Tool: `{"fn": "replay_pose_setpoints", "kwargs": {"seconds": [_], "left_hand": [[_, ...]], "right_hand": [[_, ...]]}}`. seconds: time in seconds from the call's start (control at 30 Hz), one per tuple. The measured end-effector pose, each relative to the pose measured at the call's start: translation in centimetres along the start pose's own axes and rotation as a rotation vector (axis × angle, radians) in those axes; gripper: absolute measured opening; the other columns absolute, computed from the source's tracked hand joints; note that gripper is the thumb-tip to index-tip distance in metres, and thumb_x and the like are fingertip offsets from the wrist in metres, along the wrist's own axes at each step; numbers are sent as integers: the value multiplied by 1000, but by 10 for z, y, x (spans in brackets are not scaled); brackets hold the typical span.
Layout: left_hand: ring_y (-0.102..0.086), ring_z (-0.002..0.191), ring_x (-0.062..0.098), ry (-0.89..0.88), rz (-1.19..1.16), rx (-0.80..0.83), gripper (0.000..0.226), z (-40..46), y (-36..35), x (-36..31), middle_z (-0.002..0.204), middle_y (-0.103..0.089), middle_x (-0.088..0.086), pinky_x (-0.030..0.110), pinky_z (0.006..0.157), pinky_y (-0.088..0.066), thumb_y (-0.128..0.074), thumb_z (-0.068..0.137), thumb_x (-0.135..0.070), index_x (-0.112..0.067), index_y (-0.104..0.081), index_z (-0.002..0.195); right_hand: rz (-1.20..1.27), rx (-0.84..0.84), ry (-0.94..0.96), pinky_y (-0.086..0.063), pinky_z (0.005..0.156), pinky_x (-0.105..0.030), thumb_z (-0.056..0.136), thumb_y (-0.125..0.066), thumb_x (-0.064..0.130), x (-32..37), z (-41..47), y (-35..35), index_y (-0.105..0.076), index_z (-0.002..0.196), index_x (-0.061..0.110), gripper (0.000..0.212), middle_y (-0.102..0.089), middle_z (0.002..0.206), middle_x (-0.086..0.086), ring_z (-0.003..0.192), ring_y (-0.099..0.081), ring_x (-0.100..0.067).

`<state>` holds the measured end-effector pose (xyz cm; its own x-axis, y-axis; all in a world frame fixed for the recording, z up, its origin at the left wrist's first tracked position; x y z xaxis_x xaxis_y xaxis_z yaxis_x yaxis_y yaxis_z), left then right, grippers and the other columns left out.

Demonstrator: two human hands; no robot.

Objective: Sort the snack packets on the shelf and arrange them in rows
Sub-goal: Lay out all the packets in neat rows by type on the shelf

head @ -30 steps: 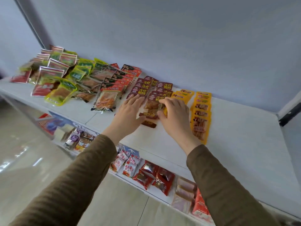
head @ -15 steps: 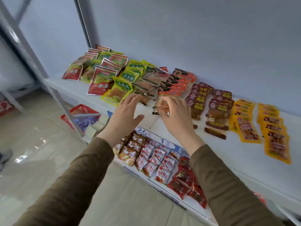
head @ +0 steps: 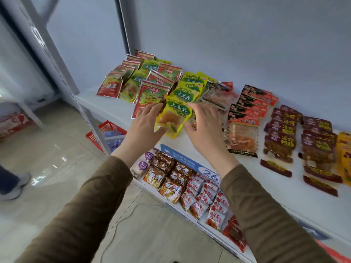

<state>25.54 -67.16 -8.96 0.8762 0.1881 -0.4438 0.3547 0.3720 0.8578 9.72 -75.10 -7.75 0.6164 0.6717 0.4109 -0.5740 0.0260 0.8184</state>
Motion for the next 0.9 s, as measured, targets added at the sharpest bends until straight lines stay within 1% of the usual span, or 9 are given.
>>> {"fn": "replay_pose_setpoints", "kwargs": {"seconds": [0.23,0.33,0.43,0.53,0.67,0.77,0.9], "left_hand": [[-28,150,27,86,7,-48,74,30,33,79,165,-31,1,48,121,-27,-66,98,-37,-26,-28,160],[-27,151,27,77,5,-55,74,45,47,115,166,-29,1,47,121,-26,-66,98,-37,-28,-27,160],[-26,151,27,53,-3,-51,75,60,62,155,166,-29,2,46,122,-25,-65,98,-37,-29,-25,160],[-25,152,27,34,-8,-36,75,82,80,203,166,-29,4,46,122,-23,-66,97,-36,-25,-27,160],[-28,150,28,0,-43,-7,73,112,99,256,164,-31,4,48,123,-25,-66,97,-33,-22,-29,159],[-30,149,28,-12,-72,18,73,136,104,284,163,-33,5,48,120,-27,-65,98,-33,-20,-29,159],[-32,147,29,-29,-108,57,71,170,100,309,162,-34,5,51,118,-29,-64,98,-35,-23,-29,158]], "right_hand": [[30,13,69,-32,115,-45,98,-57,37,56,57,-49,-43,145,26,51,-54,142,4,137,-38,-20],[17,16,78,-31,113,-42,98,-56,38,80,83,-74,-43,146,25,52,-53,143,5,136,-39,-21],[9,13,75,-32,114,-43,98,-57,37,107,111,-102,-42,147,25,53,-52,145,4,138,-39,-22],[28,9,49,-33,115,-42,98,-58,35,140,140,-130,-42,147,23,53,-51,145,2,138,-39,-22],[79,3,-18,-29,115,-36,100,-57,29,168,167,-160,-41,148,20,51,-48,147,2,139,-36,-20],[107,0,-75,-28,113,-30,102,-54,25,181,183,-177,-40,151,20,51,-45,149,2,139,-35,-17],[96,10,-135,-27,114,-29,104,-50,22,188,208,-195,-38,153,19,50,-42,152,2,142,-33,-15]]}}
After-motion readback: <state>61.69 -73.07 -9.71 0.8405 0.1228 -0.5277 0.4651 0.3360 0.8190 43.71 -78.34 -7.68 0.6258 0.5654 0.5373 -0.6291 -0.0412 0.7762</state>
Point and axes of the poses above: each hand's wrist, its own z-axis towards the middle knuckle, its own y-axis out of the back of the hand, x = y × z, the point moved 8 cm from there along z, towards the middle knuckle
